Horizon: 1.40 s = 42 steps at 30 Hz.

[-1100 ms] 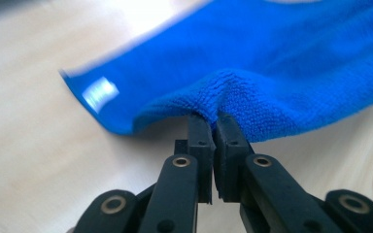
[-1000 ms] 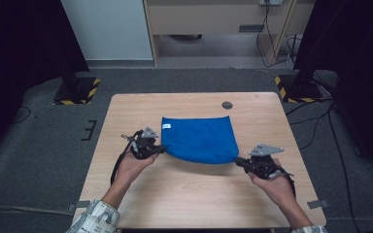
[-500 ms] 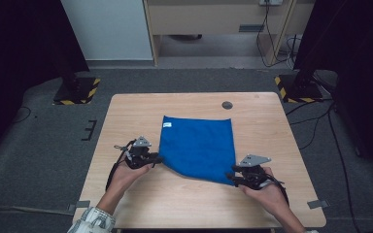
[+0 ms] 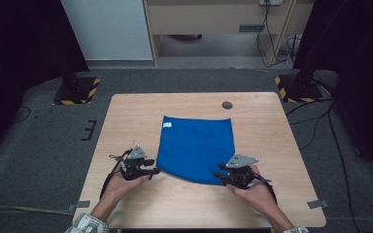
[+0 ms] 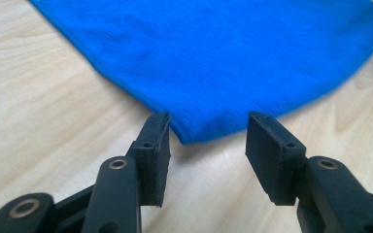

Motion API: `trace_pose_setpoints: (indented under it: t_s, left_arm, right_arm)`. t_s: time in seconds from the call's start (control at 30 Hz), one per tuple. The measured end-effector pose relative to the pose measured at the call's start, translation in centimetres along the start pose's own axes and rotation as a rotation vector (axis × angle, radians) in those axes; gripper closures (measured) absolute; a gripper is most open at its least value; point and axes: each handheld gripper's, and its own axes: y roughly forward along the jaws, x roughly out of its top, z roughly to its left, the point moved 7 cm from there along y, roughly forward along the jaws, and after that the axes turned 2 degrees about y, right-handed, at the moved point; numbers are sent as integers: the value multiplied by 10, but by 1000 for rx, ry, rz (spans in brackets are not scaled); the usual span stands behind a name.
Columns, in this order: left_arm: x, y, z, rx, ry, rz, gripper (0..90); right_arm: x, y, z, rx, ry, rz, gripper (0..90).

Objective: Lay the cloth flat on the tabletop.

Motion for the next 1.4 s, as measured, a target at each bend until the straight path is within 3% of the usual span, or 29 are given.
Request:
trace_pose_setpoints:
  t_s: [0.07,0.27,0.5,0.6,0.67,0.83,0.9,1.0,1.1,1.33,1.4]
  left_arm:
    - [-5,2,0,7,18,14,477]
    - [-7,10,2,8,21,27,451]
    - [-9,17,-1,-20,41,34,500]
    - [-5,18,-1,-32,49,26,552]
    - [-2,18,-1,-34,56,18,610]
    - [7,18,0,-43,56,4,760]
    - [9,19,0,-53,50,9,827]
    - [14,21,1,-62,46,12,892]
    - [19,25,0,-65,46,24,900]
    - [46,39,9,-48,20,16,900]
    - [55,43,15,-45,-12,2,900]
  right_arm:
    - [-3,4,4,7,-8,14,661]
    - [-7,20,20,33,-36,53,611]
    - [-11,32,33,61,-67,89,528]
    - [-12,35,33,64,-73,99,554]
    - [-13,35,32,70,-76,103,640]
    - [-13,36,28,78,-79,114,848]
    - [-12,36,26,81,-73,115,885]
    - [-9,34,22,92,-54,102,893]
    - [-1,31,15,100,-9,63,894]
    - [7,30,-13,46,68,34,894]
    - [7,33,-21,27,85,41,893]
